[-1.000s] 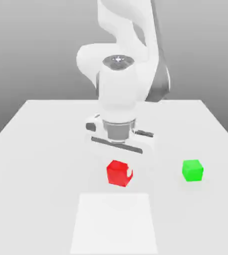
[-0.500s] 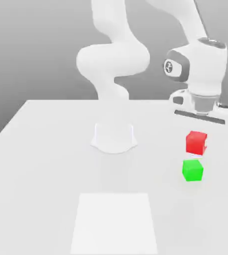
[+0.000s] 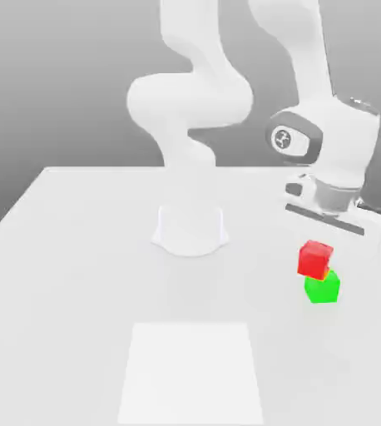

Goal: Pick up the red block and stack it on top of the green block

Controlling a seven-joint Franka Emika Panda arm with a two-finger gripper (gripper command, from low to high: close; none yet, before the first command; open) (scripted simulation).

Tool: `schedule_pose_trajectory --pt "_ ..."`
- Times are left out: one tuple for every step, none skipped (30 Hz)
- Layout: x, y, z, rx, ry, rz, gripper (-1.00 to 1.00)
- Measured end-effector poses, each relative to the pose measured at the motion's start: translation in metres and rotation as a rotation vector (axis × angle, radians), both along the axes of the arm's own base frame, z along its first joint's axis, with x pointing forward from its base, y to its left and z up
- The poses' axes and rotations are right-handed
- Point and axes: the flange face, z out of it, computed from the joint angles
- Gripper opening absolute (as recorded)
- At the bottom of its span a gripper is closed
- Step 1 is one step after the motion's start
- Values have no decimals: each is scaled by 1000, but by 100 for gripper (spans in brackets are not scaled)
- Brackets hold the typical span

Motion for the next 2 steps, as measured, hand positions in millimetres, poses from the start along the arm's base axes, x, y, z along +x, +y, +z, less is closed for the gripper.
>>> schedule_pose_trajectory --pt "0 0 -2 1 2 0 -100" --pt "0 0 -4 2 3 -1 -100"
